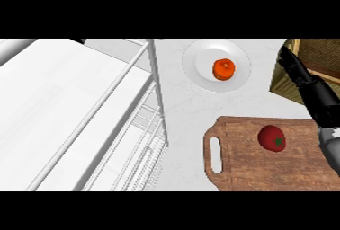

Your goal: Pick the tomato from the cutting board and place it in the basket

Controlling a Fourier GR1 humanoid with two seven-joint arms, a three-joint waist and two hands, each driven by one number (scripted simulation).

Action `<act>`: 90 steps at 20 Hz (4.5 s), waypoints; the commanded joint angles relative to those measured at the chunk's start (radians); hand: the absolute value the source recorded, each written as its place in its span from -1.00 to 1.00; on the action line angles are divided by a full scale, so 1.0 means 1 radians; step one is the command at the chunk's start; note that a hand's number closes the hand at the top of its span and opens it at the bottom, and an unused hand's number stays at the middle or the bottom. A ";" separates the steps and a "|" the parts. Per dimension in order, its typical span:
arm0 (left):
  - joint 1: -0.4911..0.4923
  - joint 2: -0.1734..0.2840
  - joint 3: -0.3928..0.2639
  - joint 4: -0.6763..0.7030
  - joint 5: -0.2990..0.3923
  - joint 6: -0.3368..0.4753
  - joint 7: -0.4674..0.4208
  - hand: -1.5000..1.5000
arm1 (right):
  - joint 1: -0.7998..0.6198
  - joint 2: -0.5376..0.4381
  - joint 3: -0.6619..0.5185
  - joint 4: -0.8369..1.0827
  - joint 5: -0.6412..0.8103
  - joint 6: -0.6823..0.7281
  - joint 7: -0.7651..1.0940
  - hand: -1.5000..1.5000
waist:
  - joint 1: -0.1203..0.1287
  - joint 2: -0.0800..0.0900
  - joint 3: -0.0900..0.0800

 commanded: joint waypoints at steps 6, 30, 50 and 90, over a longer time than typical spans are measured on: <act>0.256 -0.060 -0.110 0.148 -0.024 0.001 0.141 0.00 | -0.058 0.209 -0.174 -0.177 -0.312 0.036 -0.261 1.00 | -0.035 0.012 0.004; 0.448 -0.043 -0.070 0.031 -0.076 0.044 0.163 0.00 | 0.243 -0.235 -0.217 -0.341 0.230 -0.119 -0.075 -1.00 | -0.179 -0.011 -0.026; 0.496 -0.058 -0.062 -0.003 -0.069 0.023 0.185 0.00 | 0.494 -0.456 -0.259 -0.506 0.215 0.097 0.046 -1.00 | -0.157 -0.002 -0.016; 0.381 -0.158 -0.207 0.089 -0.183 0.008 0.236 0.00 | 0.603 -0.191 -0.058 -0.547 0.523 -0.109 0.190 -1.00 | 0.001 0.004 -0.009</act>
